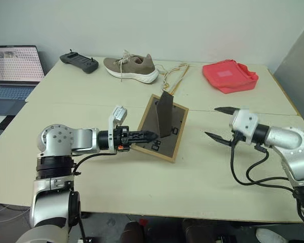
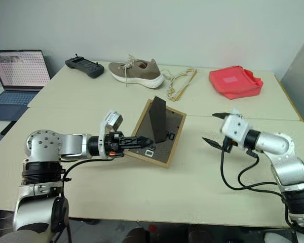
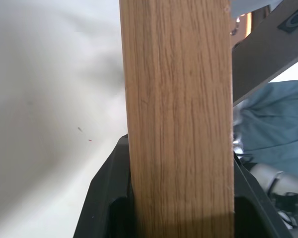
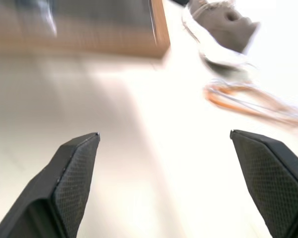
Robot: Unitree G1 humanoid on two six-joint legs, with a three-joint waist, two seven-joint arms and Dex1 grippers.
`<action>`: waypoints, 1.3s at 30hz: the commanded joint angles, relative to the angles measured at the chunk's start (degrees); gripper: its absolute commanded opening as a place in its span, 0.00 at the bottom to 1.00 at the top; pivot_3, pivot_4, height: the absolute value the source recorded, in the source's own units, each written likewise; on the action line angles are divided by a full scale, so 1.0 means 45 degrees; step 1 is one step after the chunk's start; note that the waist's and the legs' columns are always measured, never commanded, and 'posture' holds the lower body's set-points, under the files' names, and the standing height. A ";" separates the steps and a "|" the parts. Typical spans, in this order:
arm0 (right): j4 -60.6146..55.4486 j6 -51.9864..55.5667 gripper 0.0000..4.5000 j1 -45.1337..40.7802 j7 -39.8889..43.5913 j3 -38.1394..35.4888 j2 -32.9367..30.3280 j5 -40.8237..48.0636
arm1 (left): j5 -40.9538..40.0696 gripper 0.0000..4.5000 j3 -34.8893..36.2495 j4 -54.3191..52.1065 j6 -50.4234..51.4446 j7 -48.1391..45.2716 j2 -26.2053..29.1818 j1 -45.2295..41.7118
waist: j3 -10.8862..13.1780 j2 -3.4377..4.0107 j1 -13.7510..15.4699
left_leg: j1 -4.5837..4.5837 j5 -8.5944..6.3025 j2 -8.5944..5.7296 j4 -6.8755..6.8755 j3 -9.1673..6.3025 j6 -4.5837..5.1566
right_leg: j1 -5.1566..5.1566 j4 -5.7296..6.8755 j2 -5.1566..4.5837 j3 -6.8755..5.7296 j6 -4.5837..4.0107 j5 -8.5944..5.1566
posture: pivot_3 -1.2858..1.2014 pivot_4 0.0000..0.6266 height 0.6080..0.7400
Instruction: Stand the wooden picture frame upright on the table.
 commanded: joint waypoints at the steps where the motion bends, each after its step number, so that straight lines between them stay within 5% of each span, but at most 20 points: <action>1: 0.1973 -0.6526 0.99 -0.1283 -0.4223 0.0030 -0.0022 -0.4567 | -0.2347 0.28 -0.0367 0.0207 0.0052 0.0695 0.0376 -0.0541 | 0.0010 -0.0007 -0.0133 | 0.0008 0.0000 0.0002 0.0002 0.0003 -0.0001 | -0.0002 0.0010 0.0003 0.0010 0.0000 0.0000 | 0.52 0.24 1.00; 7: 0.3612 -0.9006 0.99 -0.2916 -0.8275 0.0411 0.0788 -0.8194 | -0.4445 0.28 -0.0701 0.0279 0.0052 0.2187 0.0529 -0.0234 | 0.0010 -0.0006 -0.0193 | 0.0022 0.0033 0.0005 -0.0003 0.0014 -0.0059 | -0.0012 0.0022 0.0008 0.0043 -0.0007 0.0003 | 0.52 0.24 1.00; 16: 0.4322 -0.9657 0.99 -0.4479 -0.9829 0.2066 0.2072 -0.9782 | -0.7044 0.28 -0.1218 -0.0357 -0.0701 0.4365 0.0405 0.0457 | 0.0010 -0.0007 -0.0185 | 0.0027 0.0037 0.0001 0.0013 0.0024 -0.0066 | -0.0009 0.0041 -0.0009 0.0057 -0.0009 0.0004 | 0.52 0.24 1.00; 30: 0.4430 -0.9919 0.35 -0.4617 -1.0361 0.2023 0.1619 -0.9262 | -0.9217 0.28 -0.2665 -0.1840 -0.2555 0.5407 0.1470 0.1512 | 0.0009 -0.0007 -0.0167 | 0.0031 0.0037 -0.0006 0.0021 0.0024 -0.0064 | 0.0001 0.0045 -0.0019 0.0057 -0.0009 0.0005 | 0.52 0.24 1.00; 34: 0.4489 -0.9974 0.32 -0.4754 -1.0193 0.2023 0.1516 -0.8904 | -0.9157 0.28 -0.2713 -0.2152 -0.2928 0.5340 0.1514 0.1584 | 0.0009 -0.0007 -0.0173 | 0.0035 0.0037 -0.0009 0.0021 0.0023 -0.0064 | 0.0002 0.0046 -0.0018 0.0057 -0.0009 0.0005 | 0.52 0.24 1.00; 35: 0.4574 -0.9989 0.32 -0.4769 -1.0065 0.2045 0.1497 -0.8664 | -0.9133 0.43 -0.2638 -0.2204 -0.3218 0.5521 0.1447 0.1640 | 0.0009 -0.0007 -0.0173 | 0.0035 0.0037 -0.0009 0.0021 0.0024 -0.0063 | 0.0002 0.0047 -0.0018 0.0057 -0.0009 0.0005 | 0.52 0.24 1.00; 39: 0.5198 -0.9838 0.29 -0.4767 -0.8825 0.2406 0.1456 -0.6806 | -0.9210 0.60 -0.2055 -0.1505 -0.4315 0.6310 0.1473 0.1711 | 0.0009 -0.0008 -0.0170 | 0.0038 0.0037 -0.0008 0.0025 0.0026 -0.0062 | 0.0009 0.0048 -0.0020 0.0057 -0.0009 0.0005 | 0.52 0.24 1.00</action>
